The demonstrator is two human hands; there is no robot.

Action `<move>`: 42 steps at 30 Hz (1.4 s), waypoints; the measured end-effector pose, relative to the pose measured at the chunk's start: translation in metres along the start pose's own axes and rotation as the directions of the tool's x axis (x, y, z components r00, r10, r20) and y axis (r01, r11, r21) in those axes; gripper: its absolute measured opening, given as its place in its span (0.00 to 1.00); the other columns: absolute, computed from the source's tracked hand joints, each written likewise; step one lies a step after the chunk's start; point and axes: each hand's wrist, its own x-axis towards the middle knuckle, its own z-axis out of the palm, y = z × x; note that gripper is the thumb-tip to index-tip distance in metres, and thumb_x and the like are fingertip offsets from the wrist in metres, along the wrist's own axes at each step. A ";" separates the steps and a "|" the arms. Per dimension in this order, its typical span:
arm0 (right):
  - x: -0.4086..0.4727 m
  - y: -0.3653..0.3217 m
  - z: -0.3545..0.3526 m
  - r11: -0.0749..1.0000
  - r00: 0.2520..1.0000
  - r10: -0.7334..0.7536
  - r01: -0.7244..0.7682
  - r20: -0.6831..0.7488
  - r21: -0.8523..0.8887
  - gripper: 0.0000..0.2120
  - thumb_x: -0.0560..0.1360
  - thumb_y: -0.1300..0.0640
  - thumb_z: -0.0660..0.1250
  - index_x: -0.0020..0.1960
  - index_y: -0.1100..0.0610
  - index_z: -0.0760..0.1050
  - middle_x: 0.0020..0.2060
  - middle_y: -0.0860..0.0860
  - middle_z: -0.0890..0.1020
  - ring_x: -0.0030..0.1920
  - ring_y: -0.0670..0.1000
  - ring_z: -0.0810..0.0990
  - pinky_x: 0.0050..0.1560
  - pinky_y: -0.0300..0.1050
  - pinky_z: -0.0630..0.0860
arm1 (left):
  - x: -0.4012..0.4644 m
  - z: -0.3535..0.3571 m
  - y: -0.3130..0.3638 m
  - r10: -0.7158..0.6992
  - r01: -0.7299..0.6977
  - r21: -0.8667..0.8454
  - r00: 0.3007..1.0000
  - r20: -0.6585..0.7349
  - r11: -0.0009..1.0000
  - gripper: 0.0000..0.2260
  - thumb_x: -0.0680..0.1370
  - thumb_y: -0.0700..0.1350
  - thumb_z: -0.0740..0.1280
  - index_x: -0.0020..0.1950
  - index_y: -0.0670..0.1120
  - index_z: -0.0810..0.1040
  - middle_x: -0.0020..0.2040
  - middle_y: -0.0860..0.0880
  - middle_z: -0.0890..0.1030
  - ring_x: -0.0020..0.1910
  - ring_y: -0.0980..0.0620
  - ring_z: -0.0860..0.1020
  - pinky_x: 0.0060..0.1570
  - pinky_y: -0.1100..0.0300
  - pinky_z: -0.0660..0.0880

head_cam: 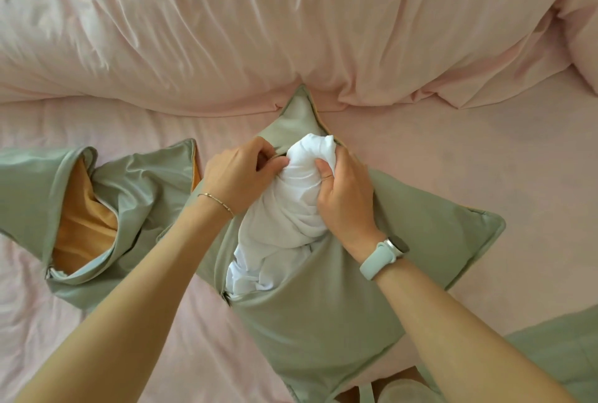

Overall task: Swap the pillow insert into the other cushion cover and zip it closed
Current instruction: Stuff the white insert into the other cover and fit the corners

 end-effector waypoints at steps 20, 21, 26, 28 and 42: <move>-0.010 0.001 0.037 0.841 0.921 -0.302 0.379 0.245 -0.387 0.13 0.70 0.59 0.60 0.49 0.62 0.80 0.30 0.53 0.78 0.31 0.55 0.77 0.33 0.44 0.71 | 0.047 -0.019 -0.018 -0.095 0.262 -0.318 0.884 0.457 0.911 0.12 0.70 0.49 0.74 0.42 0.44 0.75 0.38 0.46 0.76 0.35 0.52 0.72 0.40 0.56 0.72; -0.008 0.000 0.040 0.850 0.919 -0.292 0.376 0.264 -0.370 0.15 0.71 0.58 0.58 0.49 0.63 0.80 0.30 0.53 0.79 0.31 0.55 0.77 0.33 0.45 0.72 | 0.051 -0.017 -0.018 -0.078 0.219 -0.297 0.904 0.420 0.930 0.09 0.71 0.46 0.73 0.42 0.45 0.74 0.40 0.45 0.77 0.35 0.52 0.72 0.41 0.57 0.71; 0.003 0.001 0.053 0.861 0.901 -0.270 0.384 0.339 -0.335 0.19 0.71 0.57 0.54 0.51 0.66 0.79 0.30 0.55 0.81 0.31 0.55 0.79 0.32 0.44 0.74 | 0.077 0.007 -0.015 0.040 -0.039 -0.146 0.999 0.002 0.989 0.07 0.76 0.46 0.67 0.52 0.46 0.79 0.48 0.47 0.81 0.48 0.47 0.76 0.49 0.60 0.70; 0.015 0.003 0.062 0.857 0.904 -0.253 0.375 0.346 -0.353 0.20 0.71 0.57 0.54 0.51 0.66 0.79 0.29 0.54 0.80 0.29 0.55 0.79 0.30 0.43 0.73 | 0.093 0.012 -0.017 0.125 -0.123 0.049 0.992 -0.030 0.991 0.10 0.78 0.49 0.63 0.53 0.47 0.80 0.49 0.46 0.80 0.50 0.43 0.76 0.48 0.55 0.71; 0.037 0.014 0.075 0.859 0.908 -0.244 0.365 0.340 -0.359 0.20 0.73 0.55 0.54 0.60 0.60 0.76 0.55 0.61 0.77 0.54 0.60 0.76 0.50 0.51 0.73 | 0.126 0.024 -0.028 0.239 -0.234 -0.062 0.967 0.092 0.970 0.09 0.80 0.46 0.60 0.42 0.43 0.64 0.34 0.48 0.69 0.37 0.45 0.66 0.35 0.59 0.56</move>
